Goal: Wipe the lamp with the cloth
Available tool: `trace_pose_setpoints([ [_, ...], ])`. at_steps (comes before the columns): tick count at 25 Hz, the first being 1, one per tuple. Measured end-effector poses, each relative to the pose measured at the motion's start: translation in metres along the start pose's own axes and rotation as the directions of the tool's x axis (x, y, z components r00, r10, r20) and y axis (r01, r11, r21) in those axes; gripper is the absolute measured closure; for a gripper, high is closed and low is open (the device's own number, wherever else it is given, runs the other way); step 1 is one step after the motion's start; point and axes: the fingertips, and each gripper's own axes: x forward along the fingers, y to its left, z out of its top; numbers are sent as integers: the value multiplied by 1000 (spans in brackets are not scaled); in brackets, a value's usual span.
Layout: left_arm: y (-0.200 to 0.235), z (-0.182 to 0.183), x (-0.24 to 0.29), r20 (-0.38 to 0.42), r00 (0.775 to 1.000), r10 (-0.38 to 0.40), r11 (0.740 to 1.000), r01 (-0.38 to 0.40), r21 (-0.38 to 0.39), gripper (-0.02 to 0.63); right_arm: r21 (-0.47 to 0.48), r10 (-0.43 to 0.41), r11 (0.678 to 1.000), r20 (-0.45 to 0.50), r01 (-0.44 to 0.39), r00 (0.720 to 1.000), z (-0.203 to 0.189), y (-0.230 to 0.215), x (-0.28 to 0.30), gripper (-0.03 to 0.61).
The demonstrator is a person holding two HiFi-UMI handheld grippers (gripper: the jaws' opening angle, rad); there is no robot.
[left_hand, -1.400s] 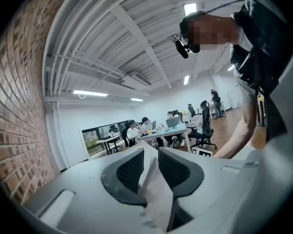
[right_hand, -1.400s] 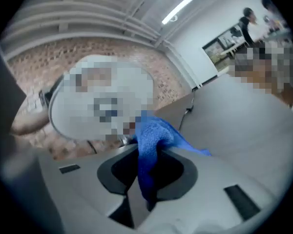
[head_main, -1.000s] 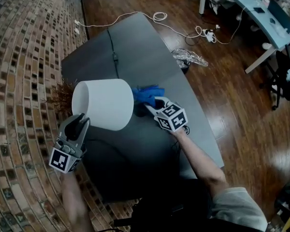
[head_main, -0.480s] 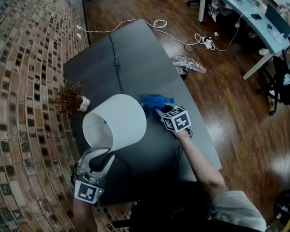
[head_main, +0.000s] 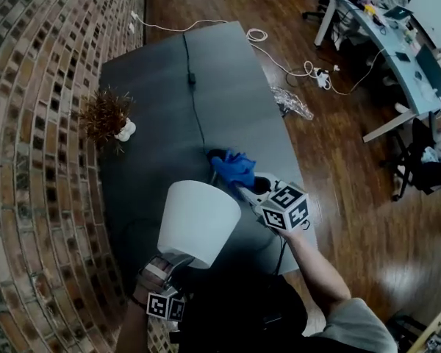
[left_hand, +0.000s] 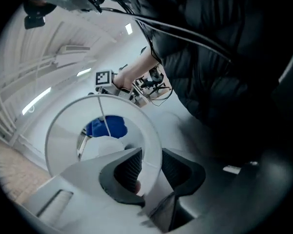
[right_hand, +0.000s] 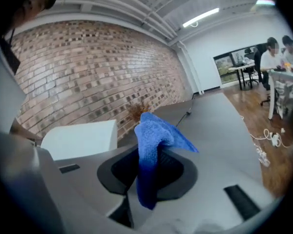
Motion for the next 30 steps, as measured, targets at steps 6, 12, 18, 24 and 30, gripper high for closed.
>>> trace_pose_setpoints([
  [6,-34,-14,22,6,1000,8,981,-7,-194,475,55,132,991,-167,-124,977,-59,25,34,495],
  [12,-51,-8,49,88,995,-46,976,63,-210,485,94,397,918,-277,-386,875,-39,75,106,495],
  [18,-64,5,67,146,980,-133,966,161,-201,479,-157,232,915,-547,-370,805,-54,74,143,494],
  [24,-63,17,76,163,975,-153,944,193,-269,476,-385,-182,922,-542,-50,820,-24,-52,142,489],
  [30,-80,12,81,77,961,-266,931,276,-238,476,-626,-251,777,-396,-60,883,52,-18,111,492],
])
